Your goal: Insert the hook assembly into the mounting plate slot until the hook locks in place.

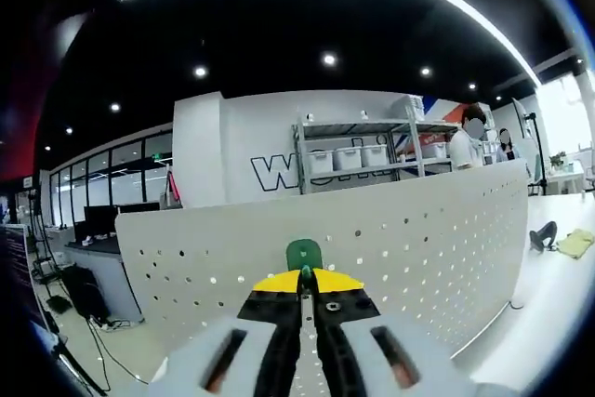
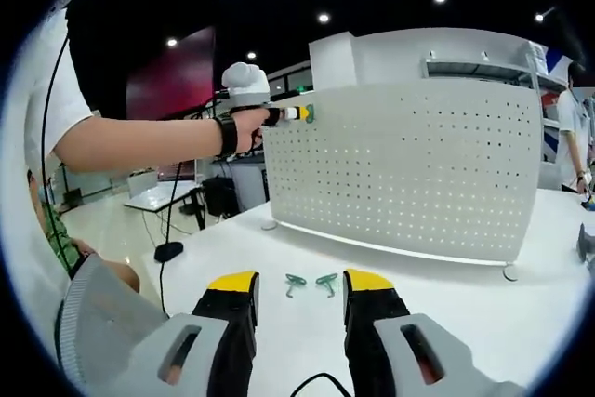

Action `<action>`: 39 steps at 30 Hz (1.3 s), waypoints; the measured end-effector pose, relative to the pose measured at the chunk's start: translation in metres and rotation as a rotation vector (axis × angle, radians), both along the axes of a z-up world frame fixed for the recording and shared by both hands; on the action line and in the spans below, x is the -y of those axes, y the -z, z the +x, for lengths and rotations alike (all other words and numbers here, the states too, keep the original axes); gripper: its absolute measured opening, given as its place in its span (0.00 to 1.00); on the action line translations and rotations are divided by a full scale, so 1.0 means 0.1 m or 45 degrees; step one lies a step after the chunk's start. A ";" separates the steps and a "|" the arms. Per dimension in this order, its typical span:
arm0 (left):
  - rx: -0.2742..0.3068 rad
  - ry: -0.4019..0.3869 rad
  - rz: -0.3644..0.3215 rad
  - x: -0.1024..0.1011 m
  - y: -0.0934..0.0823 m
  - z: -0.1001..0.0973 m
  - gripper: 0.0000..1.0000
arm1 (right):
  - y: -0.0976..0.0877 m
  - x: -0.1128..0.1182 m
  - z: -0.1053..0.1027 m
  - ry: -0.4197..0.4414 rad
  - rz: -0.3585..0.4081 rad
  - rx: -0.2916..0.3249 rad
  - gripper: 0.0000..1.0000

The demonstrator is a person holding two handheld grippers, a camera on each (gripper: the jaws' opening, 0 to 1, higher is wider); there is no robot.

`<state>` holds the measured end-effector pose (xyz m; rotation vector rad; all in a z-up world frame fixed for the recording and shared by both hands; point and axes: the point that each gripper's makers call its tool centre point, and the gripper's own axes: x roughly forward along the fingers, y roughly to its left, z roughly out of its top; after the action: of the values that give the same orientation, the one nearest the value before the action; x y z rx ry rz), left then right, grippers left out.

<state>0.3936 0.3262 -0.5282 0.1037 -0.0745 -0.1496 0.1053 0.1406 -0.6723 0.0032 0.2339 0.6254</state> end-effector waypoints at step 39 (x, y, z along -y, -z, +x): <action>-0.029 0.019 0.086 0.07 -0.05 0.24 0.04 | 0.05 0.03 0.05 0.038 -0.006 -0.026 0.34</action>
<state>0.4173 0.3196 -0.5231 0.1691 -0.0477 -0.1682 0.1100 0.1378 -0.6774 0.0084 0.2544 0.5951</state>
